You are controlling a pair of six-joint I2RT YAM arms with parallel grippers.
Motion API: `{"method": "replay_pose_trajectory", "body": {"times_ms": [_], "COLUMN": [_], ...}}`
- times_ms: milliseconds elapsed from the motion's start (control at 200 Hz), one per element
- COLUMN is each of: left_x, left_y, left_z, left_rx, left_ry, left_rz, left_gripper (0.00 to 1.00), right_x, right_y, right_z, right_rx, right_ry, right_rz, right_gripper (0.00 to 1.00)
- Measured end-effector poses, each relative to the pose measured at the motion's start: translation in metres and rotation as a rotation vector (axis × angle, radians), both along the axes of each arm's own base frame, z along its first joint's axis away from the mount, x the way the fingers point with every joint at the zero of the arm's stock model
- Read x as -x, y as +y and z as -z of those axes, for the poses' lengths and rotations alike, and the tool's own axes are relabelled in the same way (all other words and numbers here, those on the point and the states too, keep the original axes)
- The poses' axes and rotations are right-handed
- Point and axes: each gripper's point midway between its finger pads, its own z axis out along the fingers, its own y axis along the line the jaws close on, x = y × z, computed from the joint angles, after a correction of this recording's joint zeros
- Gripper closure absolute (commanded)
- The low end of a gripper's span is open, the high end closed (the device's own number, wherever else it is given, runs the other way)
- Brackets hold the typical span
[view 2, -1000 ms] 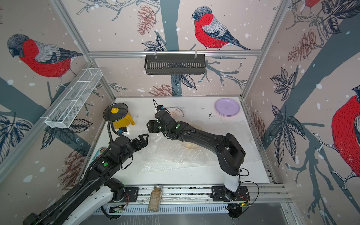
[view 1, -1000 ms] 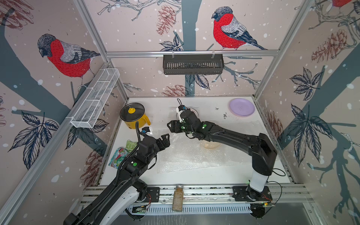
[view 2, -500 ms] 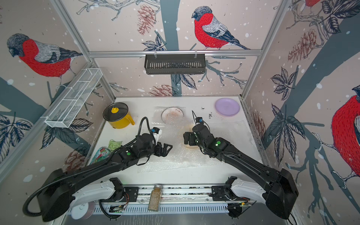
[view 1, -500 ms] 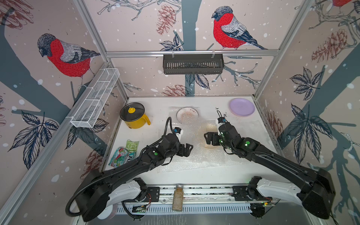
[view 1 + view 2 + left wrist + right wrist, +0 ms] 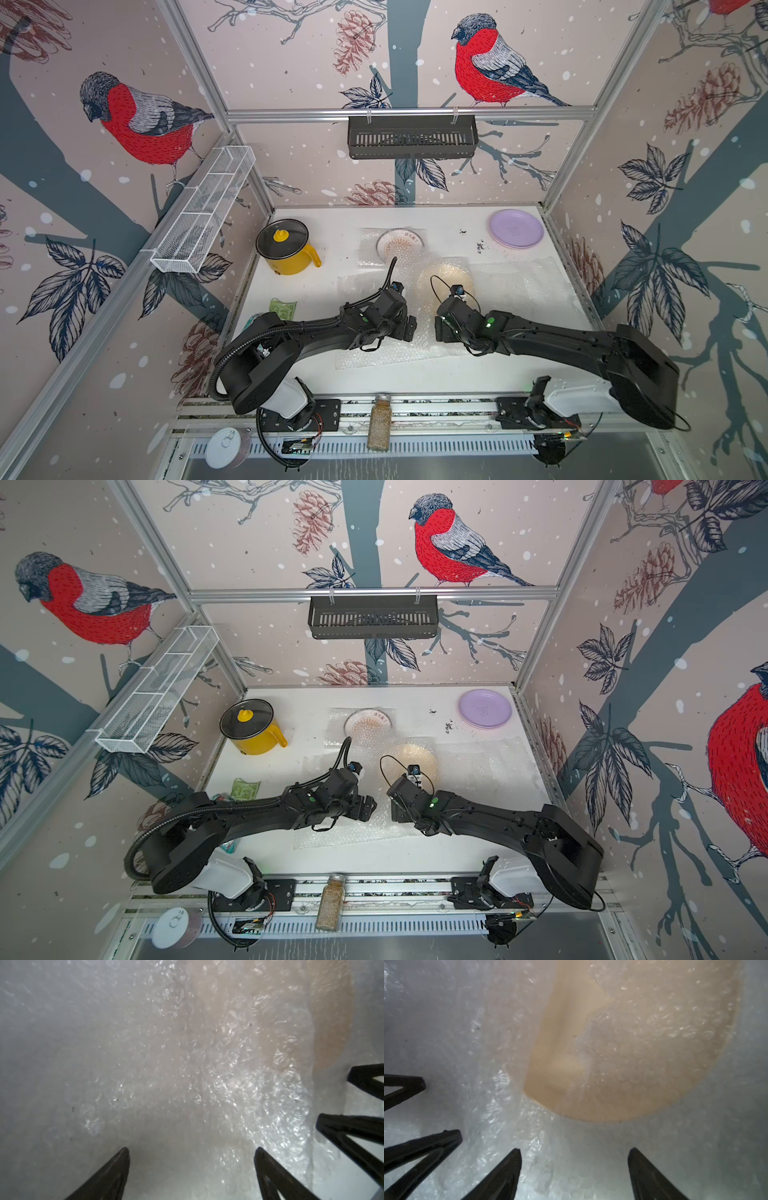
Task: Unpack dinner plates from bubble wrap
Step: Unwrap the bubble wrap.
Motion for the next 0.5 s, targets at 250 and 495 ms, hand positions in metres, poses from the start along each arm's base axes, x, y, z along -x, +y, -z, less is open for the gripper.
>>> {"method": "replay_pose_trajectory", "body": {"times_ms": [250, 495], "left_x": [-0.012, -0.017], "left_y": [0.0, 0.0], "left_z": [0.005, 0.005], "left_rx": [0.011, 0.021], "left_ry": [-0.054, -0.063], "left_rz": [-0.046, -0.066], "left_gripper": [0.09, 0.13], "right_x": [-0.003, -0.002], "right_y": [-0.006, -0.006], "right_z": [0.013, 0.011], "right_rx": [0.12, 0.201], "right_ry": [-0.037, -0.078], "right_rz": [0.086, 0.113], "right_gripper": [0.35, 0.7]}}
